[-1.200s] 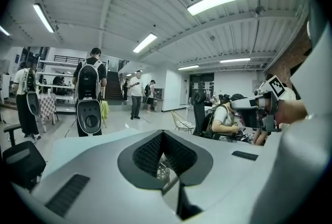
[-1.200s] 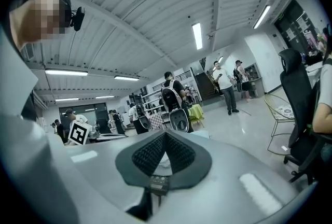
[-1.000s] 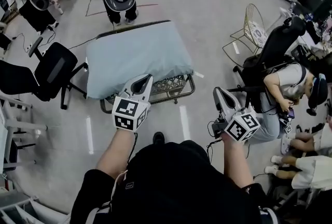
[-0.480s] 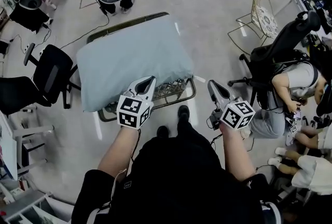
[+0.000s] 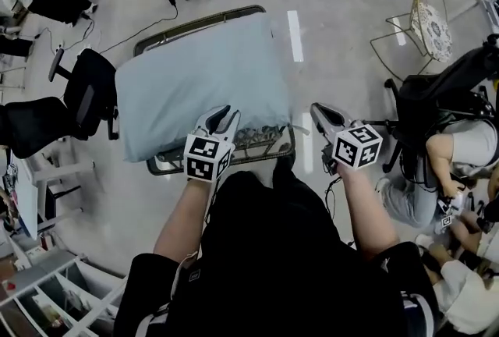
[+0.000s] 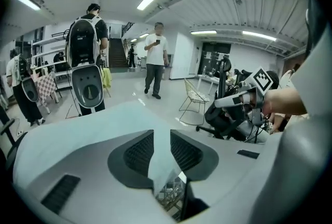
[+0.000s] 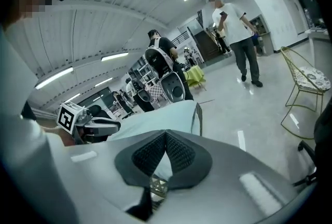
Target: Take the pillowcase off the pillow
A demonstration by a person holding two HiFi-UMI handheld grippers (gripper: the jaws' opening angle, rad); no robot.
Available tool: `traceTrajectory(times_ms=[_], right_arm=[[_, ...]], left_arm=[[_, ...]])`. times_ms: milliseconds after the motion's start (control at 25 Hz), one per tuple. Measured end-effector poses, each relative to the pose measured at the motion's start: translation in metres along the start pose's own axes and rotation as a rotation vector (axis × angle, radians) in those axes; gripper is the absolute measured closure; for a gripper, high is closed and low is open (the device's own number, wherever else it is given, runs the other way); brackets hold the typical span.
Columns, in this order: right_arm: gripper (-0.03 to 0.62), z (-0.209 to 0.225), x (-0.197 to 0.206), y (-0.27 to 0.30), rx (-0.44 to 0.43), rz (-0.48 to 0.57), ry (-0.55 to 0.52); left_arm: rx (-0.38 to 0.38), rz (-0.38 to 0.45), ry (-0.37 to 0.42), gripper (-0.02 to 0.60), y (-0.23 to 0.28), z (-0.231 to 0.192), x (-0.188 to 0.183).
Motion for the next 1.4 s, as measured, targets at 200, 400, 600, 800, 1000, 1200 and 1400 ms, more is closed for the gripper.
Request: traceTrajectory(times_ms=[200, 400, 600, 800, 1000, 1200, 1400], right_arm=[[0.582, 0.029, 0.028, 0.033, 0.002, -0.139, 0.043], [0.580, 0.057, 0.063, 0.063, 0.040, -0.273, 0.082], [0.364, 0.069, 0.099, 0.094, -0.079, -0.436, 0.191], [0.388, 0.065, 0.103, 0.107, -0.146, -0.416, 0.260], [0.523, 0.044, 0.095, 0.109, -0.260, -0.415, 0.238], [0.528, 0.042, 0.090, 0.103, -0.294, -0.428, 0.208], [0.443, 0.053, 0.100, 0.103, -0.261, -0.519, 0.179]], left_arm=[[0.005, -0.096, 0.030, 0.422, 0.026, -0.002, 0.024], [0.033, -0.207, 0.142, 0.373, 0.061, -0.004, 0.054], [0.024, -0.327, 0.382, 0.379, 0.088, -0.010, 0.080], [0.057, -0.342, 0.424, 0.496, 0.083, -0.018, 0.079], [0.068, -0.347, 0.353, 0.574, 0.068, -0.031, 0.074], [0.072, -0.327, 0.193, 0.574, 0.055, -0.047, 0.080], [0.055, -0.330, 0.136, 0.574, 0.048, -0.058, 0.081]])
Point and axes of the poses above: the fingertips, and each gripper's own axes: y forward along the fingers, z to its right, x out of its underside, the point moved 9 cm from there along -y, backward along the fingers, and after that the axes turned 10 degrees about -x, right-handed, at the moved point
